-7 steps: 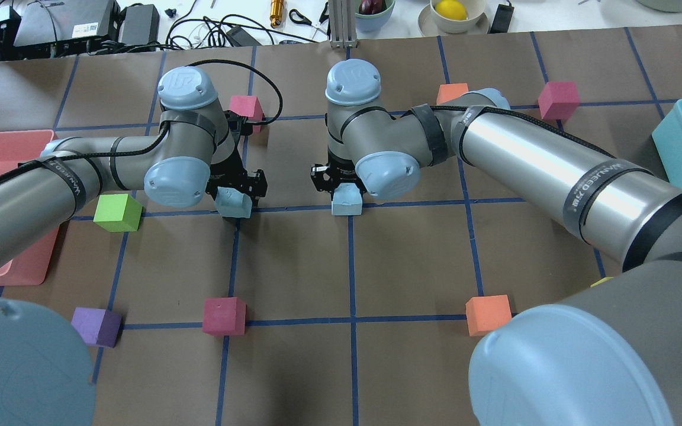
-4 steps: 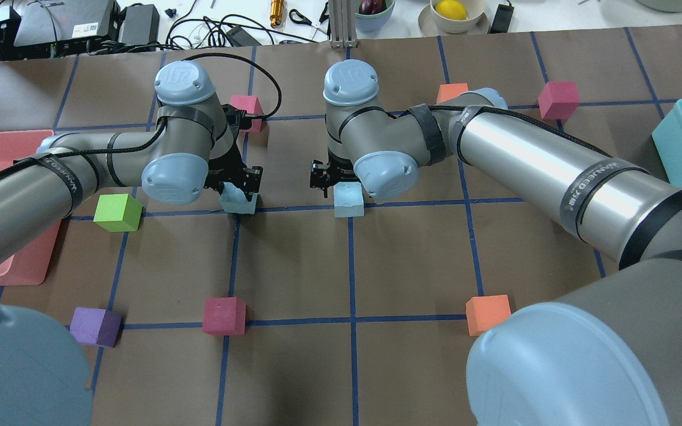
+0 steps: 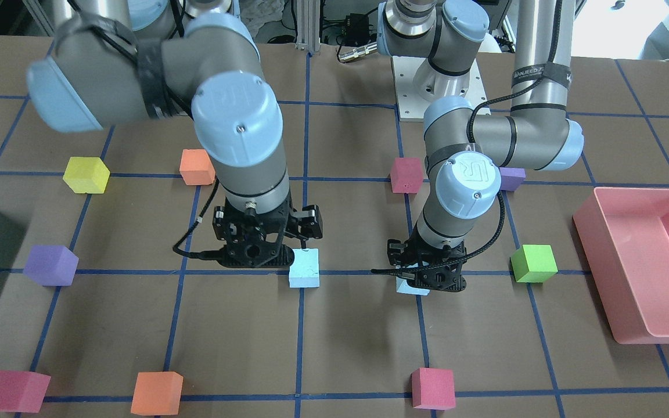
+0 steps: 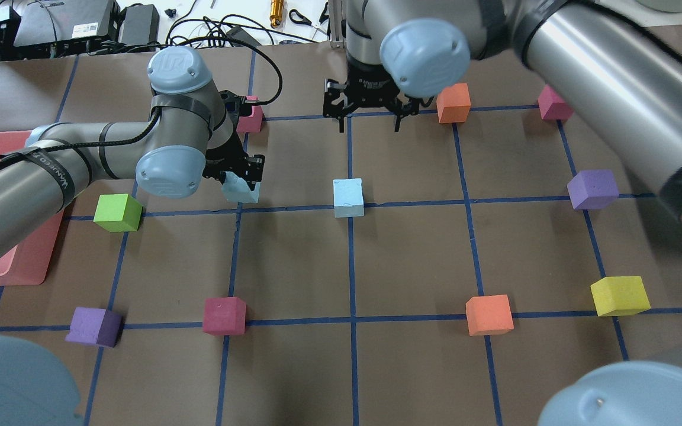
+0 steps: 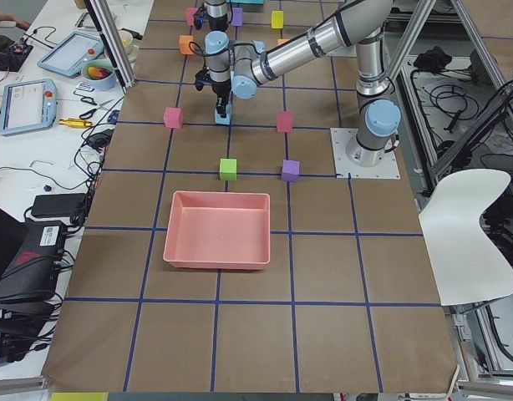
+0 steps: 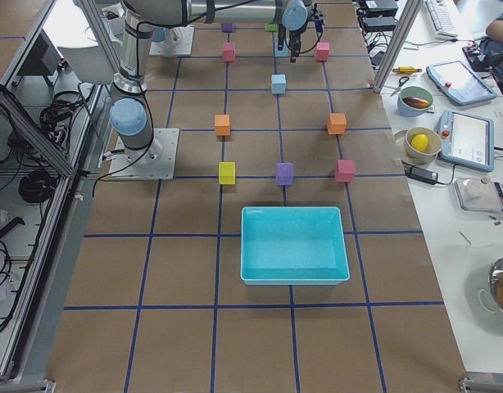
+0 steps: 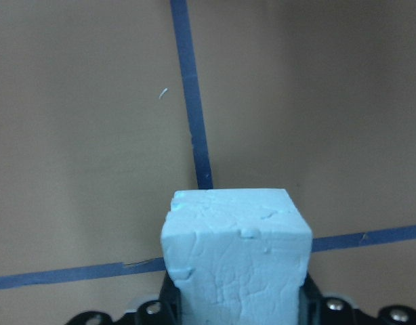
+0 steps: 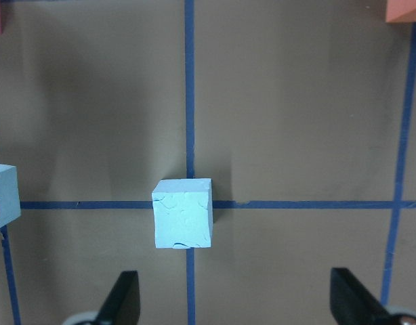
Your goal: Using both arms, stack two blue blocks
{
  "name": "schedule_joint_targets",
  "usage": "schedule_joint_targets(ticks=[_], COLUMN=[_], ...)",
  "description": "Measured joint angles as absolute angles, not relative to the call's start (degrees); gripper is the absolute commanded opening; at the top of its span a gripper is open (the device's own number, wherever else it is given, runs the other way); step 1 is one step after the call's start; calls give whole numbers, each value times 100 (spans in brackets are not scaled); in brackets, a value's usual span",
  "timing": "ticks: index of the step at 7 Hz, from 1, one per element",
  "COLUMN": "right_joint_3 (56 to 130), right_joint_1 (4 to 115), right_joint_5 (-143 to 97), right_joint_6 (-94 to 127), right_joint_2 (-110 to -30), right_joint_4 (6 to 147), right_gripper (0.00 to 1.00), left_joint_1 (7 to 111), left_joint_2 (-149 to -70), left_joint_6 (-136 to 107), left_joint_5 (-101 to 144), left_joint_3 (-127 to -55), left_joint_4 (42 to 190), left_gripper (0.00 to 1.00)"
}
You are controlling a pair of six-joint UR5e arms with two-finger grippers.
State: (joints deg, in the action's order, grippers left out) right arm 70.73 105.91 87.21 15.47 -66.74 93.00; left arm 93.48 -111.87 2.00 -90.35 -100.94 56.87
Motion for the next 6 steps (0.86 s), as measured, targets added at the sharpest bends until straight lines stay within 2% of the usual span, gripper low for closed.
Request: schedule_joint_targets(ticks=[2, 3, 4, 6], right_joint_3=[6706, 6938, 7472, 8756], right_joint_1=[10154, 9781, 9482, 9286], right_joint_5=[8745, 8738, 8707, 8724], right_joint_6=[667, 120, -168, -171], right_joint_2=[-7301, -7739, -8192, -8784], right_joint_4=[8223, 7863, 7902, 8921], right_gripper=[100, 100, 100, 100], left_joint_1=[9912, 10237, 10490, 10876], left_joint_2=[-11250, -11317, -11410, -11568], left_joint_6=[-797, -1246, -1655, -2140], left_joint_5=[-8831, -8779, -8722, -8655], left_joint_3=[-9416, -9014, -8721, -8541], left_joint_4=[6191, 6465, 6649, 6723], left_gripper=[0, 0, 0, 0])
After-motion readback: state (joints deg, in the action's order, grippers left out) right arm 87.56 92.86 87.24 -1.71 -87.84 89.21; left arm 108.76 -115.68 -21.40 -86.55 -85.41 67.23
